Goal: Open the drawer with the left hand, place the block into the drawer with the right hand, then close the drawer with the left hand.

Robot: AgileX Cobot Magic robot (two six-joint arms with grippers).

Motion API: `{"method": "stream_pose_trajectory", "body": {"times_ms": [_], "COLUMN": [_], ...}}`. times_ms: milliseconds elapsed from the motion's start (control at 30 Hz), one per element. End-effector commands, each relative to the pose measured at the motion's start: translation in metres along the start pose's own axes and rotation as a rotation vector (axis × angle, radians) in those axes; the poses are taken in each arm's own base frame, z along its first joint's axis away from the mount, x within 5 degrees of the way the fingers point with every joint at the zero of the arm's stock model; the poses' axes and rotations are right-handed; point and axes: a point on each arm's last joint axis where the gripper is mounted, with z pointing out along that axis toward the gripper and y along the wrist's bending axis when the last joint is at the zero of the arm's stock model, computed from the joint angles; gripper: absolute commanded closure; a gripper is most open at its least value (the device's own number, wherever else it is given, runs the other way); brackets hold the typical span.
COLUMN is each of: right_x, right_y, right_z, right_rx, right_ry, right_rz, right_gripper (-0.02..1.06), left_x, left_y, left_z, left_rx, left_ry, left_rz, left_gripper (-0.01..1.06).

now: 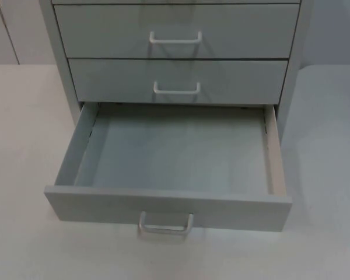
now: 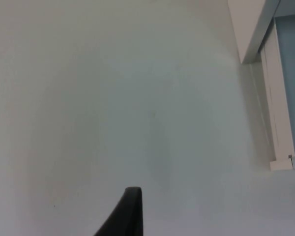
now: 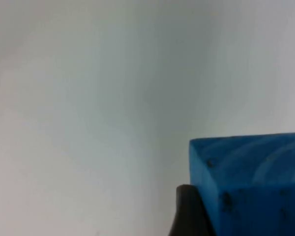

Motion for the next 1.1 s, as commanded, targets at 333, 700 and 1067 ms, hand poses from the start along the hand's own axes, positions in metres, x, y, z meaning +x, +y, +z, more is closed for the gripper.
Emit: {"method": "stream_pose_trajectory", "body": {"times_ms": [333,700,1067], "right_x": [0.060,0.078,0.095], "right_y": [0.056,0.138,0.221], "right_z": [-0.010,-0.014,-0.012], "right_rx": [-0.069,-0.082,-0.154], "right_ry": [-0.040,-0.125,-0.224], "right_rz": [-0.008,-0.069,-0.108], "right_gripper": [1.05,1.05,1.05], "left_x": [0.001,0.002,0.002], "left_y": [0.001,0.001,0.000], "left_z": [0.000,0.000,0.000], "left_rx": [-0.002,-0.001,0.006], "left_ry": [0.000,0.003,0.002], "left_rz": [-0.013,-0.015,-0.022], "left_gripper": [0.00,0.00,0.00]}}
